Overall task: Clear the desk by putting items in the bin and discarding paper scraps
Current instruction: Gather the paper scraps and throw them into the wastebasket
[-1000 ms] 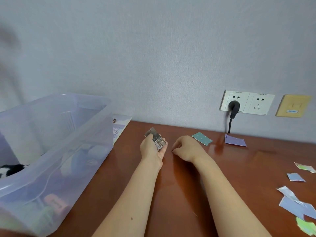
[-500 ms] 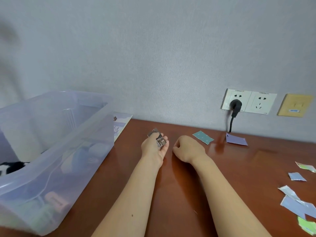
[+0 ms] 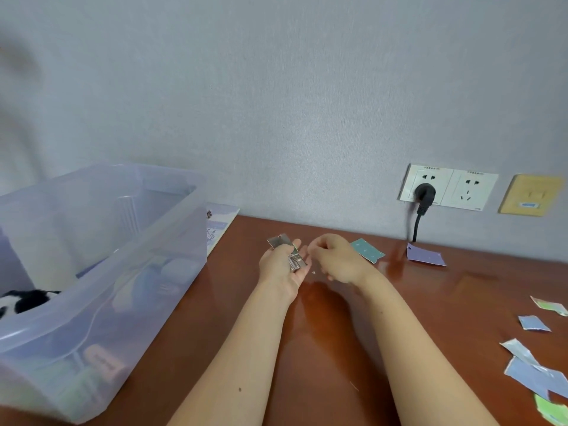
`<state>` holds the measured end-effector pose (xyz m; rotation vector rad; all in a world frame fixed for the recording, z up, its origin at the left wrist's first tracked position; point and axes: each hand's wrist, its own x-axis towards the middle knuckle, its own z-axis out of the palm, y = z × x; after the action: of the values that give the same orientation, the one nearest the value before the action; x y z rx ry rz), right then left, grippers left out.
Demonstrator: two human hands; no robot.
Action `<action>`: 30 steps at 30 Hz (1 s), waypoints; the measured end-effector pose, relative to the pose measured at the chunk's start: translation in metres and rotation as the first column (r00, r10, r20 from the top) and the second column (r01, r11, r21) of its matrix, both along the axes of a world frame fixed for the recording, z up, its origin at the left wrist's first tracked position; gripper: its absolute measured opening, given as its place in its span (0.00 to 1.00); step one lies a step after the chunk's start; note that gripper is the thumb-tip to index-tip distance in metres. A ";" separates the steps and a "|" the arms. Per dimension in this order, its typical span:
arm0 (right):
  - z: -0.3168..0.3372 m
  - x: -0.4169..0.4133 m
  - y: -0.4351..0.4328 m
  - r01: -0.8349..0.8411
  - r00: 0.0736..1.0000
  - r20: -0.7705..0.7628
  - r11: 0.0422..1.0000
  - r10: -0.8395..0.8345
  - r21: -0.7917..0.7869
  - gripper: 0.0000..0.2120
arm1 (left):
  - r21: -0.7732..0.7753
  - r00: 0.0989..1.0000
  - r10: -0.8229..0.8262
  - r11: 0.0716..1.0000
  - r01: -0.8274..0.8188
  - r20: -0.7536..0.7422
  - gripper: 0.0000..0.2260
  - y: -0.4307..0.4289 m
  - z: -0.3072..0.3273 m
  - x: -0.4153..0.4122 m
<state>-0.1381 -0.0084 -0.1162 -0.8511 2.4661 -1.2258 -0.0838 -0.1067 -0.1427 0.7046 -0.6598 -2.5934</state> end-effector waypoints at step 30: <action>-0.020 -0.008 -0.005 0.140 0.931 -0.359 0.848 0.063 0.511 0.08 | -0.007 0.993 0.100 0.995 -0.100 0.058 0.17 0.000 -0.001 -0.001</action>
<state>-0.1460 -0.0129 -0.1365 -0.9244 2.9035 -0.3487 -0.0851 -0.1066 -0.1439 0.7939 -0.6302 -2.4880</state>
